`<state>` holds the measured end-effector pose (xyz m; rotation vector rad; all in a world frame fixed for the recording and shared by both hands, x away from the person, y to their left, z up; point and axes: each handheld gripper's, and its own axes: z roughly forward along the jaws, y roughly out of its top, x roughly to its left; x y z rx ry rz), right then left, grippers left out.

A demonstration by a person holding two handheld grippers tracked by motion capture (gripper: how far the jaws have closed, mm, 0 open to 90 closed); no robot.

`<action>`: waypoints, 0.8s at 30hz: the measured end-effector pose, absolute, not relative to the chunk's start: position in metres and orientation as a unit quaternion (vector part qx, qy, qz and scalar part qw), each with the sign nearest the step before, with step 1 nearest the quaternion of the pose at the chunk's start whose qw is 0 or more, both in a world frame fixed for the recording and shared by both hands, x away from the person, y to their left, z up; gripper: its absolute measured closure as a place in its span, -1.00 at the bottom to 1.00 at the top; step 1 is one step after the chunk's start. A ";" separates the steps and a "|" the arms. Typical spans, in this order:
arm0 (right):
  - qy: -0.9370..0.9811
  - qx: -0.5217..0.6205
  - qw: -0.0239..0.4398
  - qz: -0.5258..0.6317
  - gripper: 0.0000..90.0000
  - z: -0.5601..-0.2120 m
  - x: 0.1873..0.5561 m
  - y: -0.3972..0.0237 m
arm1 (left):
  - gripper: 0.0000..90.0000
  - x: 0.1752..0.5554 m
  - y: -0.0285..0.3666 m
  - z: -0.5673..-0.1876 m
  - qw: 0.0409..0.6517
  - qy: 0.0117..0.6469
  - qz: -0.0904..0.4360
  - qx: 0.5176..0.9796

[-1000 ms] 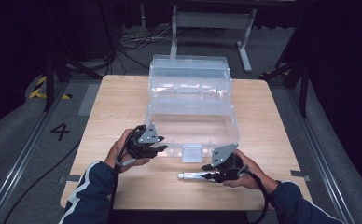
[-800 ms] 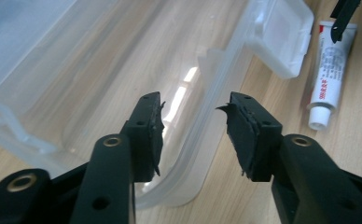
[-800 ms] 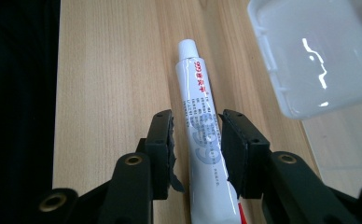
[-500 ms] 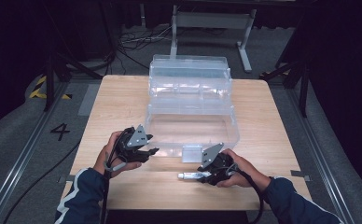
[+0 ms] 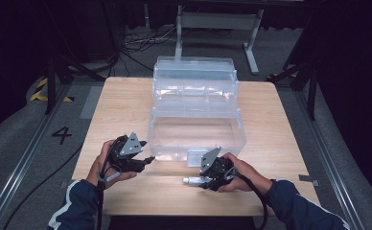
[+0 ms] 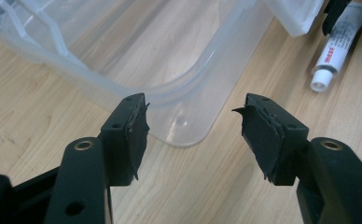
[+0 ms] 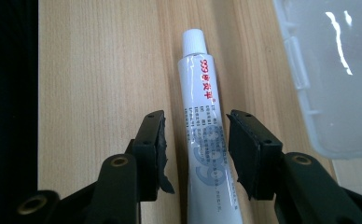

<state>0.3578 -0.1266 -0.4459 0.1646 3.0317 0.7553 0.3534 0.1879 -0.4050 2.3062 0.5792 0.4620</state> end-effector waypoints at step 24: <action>0.982 0.047 0.007 0.182 0.33 -0.450 0.359 -0.107 | -0.27 0.348 0.222 -0.467 0.311 0.276 0.109 0.903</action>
